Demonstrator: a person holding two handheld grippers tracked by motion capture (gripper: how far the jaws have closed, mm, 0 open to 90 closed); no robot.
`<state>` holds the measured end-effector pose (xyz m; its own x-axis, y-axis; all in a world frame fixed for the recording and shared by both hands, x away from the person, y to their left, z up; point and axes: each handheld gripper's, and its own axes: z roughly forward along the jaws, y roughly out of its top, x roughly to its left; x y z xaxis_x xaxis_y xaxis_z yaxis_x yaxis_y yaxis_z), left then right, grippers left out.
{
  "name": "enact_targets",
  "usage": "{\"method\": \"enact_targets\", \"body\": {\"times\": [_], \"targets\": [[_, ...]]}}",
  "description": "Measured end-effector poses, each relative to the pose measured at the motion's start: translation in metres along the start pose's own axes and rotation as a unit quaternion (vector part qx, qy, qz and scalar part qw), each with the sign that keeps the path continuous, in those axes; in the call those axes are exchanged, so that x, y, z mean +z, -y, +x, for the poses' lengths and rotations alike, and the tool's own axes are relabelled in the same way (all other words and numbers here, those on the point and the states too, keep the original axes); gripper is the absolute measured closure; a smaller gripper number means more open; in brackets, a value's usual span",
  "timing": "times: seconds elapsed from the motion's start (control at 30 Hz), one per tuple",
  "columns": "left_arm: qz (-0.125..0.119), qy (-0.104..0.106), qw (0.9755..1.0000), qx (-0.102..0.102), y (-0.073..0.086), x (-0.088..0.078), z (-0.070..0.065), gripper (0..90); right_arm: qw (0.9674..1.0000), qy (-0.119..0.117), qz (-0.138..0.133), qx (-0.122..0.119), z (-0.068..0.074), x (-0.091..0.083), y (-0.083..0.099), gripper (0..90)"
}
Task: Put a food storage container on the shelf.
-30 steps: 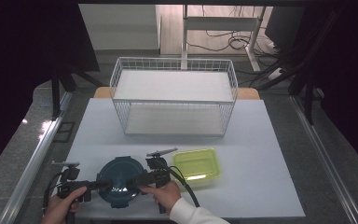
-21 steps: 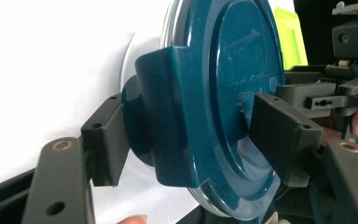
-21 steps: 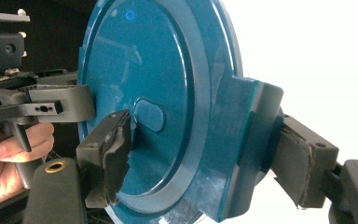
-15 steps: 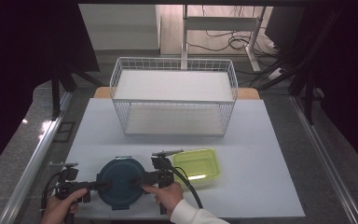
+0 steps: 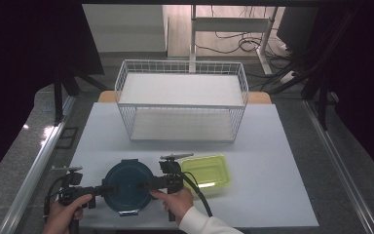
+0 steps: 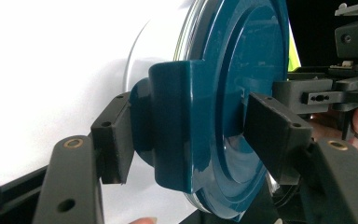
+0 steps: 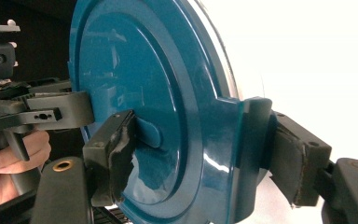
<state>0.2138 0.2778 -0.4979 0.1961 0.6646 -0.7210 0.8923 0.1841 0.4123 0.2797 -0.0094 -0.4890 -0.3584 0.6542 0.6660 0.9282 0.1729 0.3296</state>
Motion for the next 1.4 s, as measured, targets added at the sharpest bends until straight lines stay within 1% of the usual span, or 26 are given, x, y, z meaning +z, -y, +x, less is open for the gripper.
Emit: {"method": "enact_targets", "body": {"times": [0.03,0.13,0.27,0.37,0.4,0.43,0.6,0.8,1.0,1.1,1.17,1.23,1.33,1.37,1.4], "targets": [[0.0,0.0,1.0,0.0,0.0,0.0,0.0,37.2,1.0,0.0,0.0,0.0,0.0,0.0,0.0,29.1],[-0.003,0.0,1.0,0.008,-0.004,-0.002,-0.006,37.2,0.9999,0.001,-0.01,-0.009,0.004,-0.007,-0.004,29.1],[-0.007,0.001,0.9998,0.017,-0.01,-0.003,-0.013,37.3,0.9998,0.001,-0.017,-0.012,0.007,-0.014,-0.007,29.1],[-0.009,0.006,0.9997,0.02,-0.014,-0.003,-0.017,37.3,0.9995,0.008,-0.022,-0.023,0.01,-0.022,-0.011,29.0],[-0.01,0.007,0.9997,0.021,-0.016,-0.003,-0.018,37.3,0.9995,0.008,-0.022,-0.023,0.01,-0.022,-0.011,29.0],[-0.01,0.007,0.9996,0.023,-0.018,-0.003,-0.02,37.3,0.9993,0.009,-0.026,-0.027,0.011,-0.026,-0.014,28.9],[-0.014,0.009,0.9993,0.034,-0.028,-0.003,-0.03,37.3,0.9989,0.01,-0.034,-0.029,0.014,-0.034,-0.02,28.8],[-0.015,0.01,0.9987,0.048,-0.036,-0.002,-0.04,37.4,0.9985,0.01,-0.044,-0.032,0.016,-0.045,-0.026,28.6],[-0.017,0.017,0.9983,0.052,-0.043,0.002,-0.048,37.4,0.9978,0.019,-0.049,-0.041,0.016,-0.057,-0.032,28.6],[-0.015,0.016,0.998,0.059,-0.047,0.004,-0.055,37.5,0.9976,0.019,-0.053,-0.04,0.015,-0.063,-0.035,28.3],[-0.017,0.016,0.9978,0.062,-0.051,0.004,-0.06,37.7,0.9972,0.018,-0.059,-0.041,0.015,-0.07,-0.038,28.2],[-0.02,0.018,0.9974,0.067,-0.056,0.005,-0.065,37.7,0.997,0.019,-0.061,-0.043,0.015,-0.073,-0.04,28.2],[-0.023,0.019,0.9968,0.073,-0.064,0.006,-0.073,37.7,0.9964,0.021,-0.069,-0.046,0.017,-0.082,-0.046,28.2],[-0.024,0.021,0.9966,0.076,-0.066,0.007,-0.075,37.7,0.9958,0.022,-0.074,-0.049,0.017,-0.089,-0.049,28.1],[-0.024,0.021,0.9966,0.076,-0.068,0.007,-0.077,37.7,0.9958,0.022,-0.074,-0.049,0.017,-0.089,-0.049,28.1]]}}
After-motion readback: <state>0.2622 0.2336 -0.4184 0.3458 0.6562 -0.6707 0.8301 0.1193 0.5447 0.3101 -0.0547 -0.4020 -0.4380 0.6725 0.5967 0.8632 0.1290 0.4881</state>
